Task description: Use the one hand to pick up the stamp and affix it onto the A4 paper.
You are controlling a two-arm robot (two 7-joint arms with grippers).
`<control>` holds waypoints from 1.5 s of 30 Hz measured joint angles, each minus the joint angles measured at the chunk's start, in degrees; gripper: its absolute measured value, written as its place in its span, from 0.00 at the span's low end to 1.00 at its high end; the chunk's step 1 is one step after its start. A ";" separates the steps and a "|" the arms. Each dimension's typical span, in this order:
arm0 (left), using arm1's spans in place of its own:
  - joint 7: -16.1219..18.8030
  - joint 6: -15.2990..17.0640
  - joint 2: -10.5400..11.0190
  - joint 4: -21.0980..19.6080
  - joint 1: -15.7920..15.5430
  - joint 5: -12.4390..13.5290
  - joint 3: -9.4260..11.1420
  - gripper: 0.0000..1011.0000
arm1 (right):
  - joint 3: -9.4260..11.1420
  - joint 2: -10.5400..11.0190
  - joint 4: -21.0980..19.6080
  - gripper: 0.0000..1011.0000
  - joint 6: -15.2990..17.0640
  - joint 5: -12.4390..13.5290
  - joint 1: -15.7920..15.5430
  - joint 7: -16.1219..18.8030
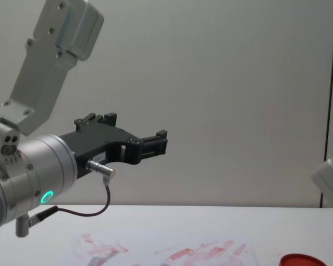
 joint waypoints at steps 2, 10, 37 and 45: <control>0.00 0.00 0.00 0.00 0.00 0.00 0.00 0.99 | 0.09 0.05 -0.18 0.21 0.02 0.64 -0.17 -0.22; 0.00 0.00 -0.01 0.00 0.00 0.00 0.00 0.99 | 0.92 0.11 -1.84 0.21 -0.84 3.82 -0.09 -1.76; 0.00 0.00 0.00 0.00 0.00 0.00 0.00 0.99 | 4.12 0.72 0.61 0.21 -3.29 5.13 3.38 -7.49; 0.00 0.00 0.00 0.00 0.00 0.00 0.00 0.99 | 4.29 0.59 3.29 0.21 -3.30 3.79 4.36 -7.75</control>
